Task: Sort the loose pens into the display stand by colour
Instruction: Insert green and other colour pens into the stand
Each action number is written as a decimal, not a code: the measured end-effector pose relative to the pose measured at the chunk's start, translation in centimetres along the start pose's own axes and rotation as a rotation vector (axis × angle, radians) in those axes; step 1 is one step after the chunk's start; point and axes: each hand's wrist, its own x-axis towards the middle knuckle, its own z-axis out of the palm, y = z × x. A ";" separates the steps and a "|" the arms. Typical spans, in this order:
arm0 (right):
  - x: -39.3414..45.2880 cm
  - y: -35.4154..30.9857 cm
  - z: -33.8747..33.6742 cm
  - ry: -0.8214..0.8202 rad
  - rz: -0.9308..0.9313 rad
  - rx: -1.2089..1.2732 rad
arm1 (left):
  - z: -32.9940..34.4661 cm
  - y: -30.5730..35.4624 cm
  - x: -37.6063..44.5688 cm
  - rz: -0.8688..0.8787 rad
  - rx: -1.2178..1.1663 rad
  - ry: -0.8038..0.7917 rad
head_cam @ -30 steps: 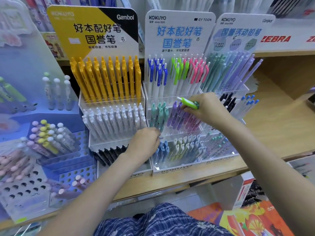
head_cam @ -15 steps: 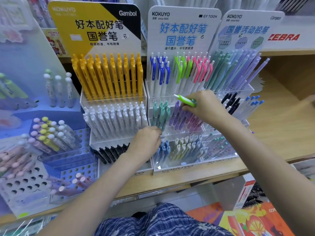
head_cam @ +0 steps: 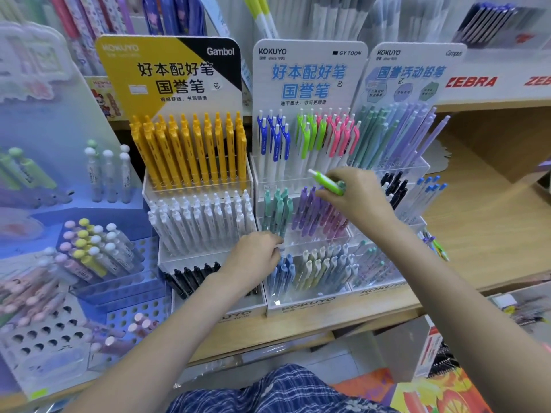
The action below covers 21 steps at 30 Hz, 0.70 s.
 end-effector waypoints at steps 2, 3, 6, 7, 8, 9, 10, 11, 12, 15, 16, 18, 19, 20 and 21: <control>-0.9 -0.3 -0.9 -0.028 -0.007 0.033 | -1.7 1.1 -0.2 -0.035 -0.277 0.089; -1.4 -0.5 -1.1 -0.093 -0.032 -0.018 | -2.7 1.8 -0.2 -0.050 -0.459 0.145; -2.2 -1.5 -0.8 -0.224 -0.117 -0.146 | -5.7 3.5 -0.1 -0.057 -0.898 0.213; -2.3 -1.7 -0.6 -0.228 -0.140 -0.143 | -6.4 3.8 0.0 -0.051 -0.940 0.217; -2.4 -1.9 -0.4 -0.226 -0.161 -0.121 | -6.9 4.0 0.0 -0.045 -0.947 0.222; -2.5 -2.0 -0.4 -0.227 -0.179 -0.087 | -7.4 4.0 0.1 -0.044 -0.944 0.232; -2.5 -2.0 -0.6 -0.230 -0.188 -0.042 | -7.9 3.9 0.2 -0.050 -0.939 0.251; -2.6 -1.9 -0.9 -0.226 -0.191 0.011 | -8.4 3.7 0.4 -0.062 -0.937 0.279; -2.6 -1.8 -1.3 -0.195 -0.197 0.064 | -8.9 3.3 0.5 -0.075 -0.934 0.315; -2.2 -1.4 -2.7 0.024 -0.329 0.049 | -10.3 2.5 0.9 -0.055 -0.881 0.386; -2.0 -1.4 -2.9 0.084 -0.368 0.004 | -10.4 2.6 1.1 -0.037 -0.845 0.395; -1.5 -1.3 -3.5 0.137 -0.364 -0.079 | -10.6 2.8 1.5 -0.010 -0.780 0.419; -1.2 -1.2 -3.9 0.153 -0.331 -0.108 | -10.9 2.9 1.7 -0.010 -0.764 0.440; -0.9 -0.8 -4.4 0.168 -0.288 -0.129 | -11.2 2.8 1.8 -0.016 -0.759 0.465; -0.7 -0.4 -5.0 0.190 -0.247 -0.141 | -11.5 2.7 2.0 -0.022 -0.754 0.489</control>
